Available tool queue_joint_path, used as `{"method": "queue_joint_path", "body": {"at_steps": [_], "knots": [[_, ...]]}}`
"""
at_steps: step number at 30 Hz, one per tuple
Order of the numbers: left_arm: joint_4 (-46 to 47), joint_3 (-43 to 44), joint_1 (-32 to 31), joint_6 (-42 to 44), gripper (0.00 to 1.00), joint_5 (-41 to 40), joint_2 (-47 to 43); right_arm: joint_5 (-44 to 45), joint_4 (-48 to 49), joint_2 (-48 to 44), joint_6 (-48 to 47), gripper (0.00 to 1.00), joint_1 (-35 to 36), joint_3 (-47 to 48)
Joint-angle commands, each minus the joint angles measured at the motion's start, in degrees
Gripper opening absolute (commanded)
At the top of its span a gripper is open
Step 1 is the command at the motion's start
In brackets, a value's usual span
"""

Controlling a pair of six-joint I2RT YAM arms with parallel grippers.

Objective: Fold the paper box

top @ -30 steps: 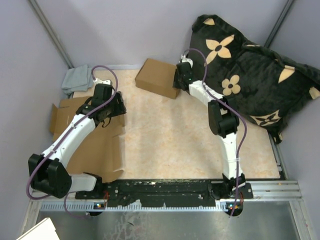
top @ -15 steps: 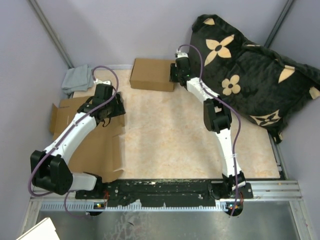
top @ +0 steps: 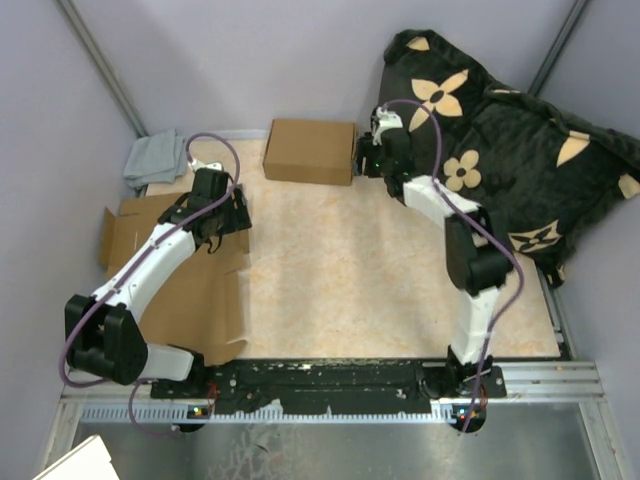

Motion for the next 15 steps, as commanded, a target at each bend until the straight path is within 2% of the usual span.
{"method": "queue_joint_path", "body": {"at_steps": [1,3,6,11,12,15], "knots": [[1.30,-1.10,0.42,-0.07,0.79,-0.95,1.91,-4.82,9.68,-23.46,4.72,0.68,-0.33,-13.54],[1.74,-1.16,0.43,-0.45,0.78,0.50,4.36,-6.77,12.50,-30.82,6.61,0.78,-0.35,-21.57],[2.21,0.03,0.51,-1.53,0.75,2.36,9.08,-8.83,7.87,-37.70,8.20,0.78,-0.34,-27.30],[0.63,4.37,0.53,-3.49,0.69,3.18,19.33,-12.80,6.37,-49.75,11.29,0.76,0.16,-39.14],[0.34,5.20,0.53,-4.06,0.65,3.44,21.17,-13.10,5.67,-52.07,11.53,0.76,0.26,-40.85],[2.66,4.92,0.02,-5.43,0.40,7.81,22.52,-14.52,0.68,-57.77,11.38,0.73,0.50,-43.64]]}}
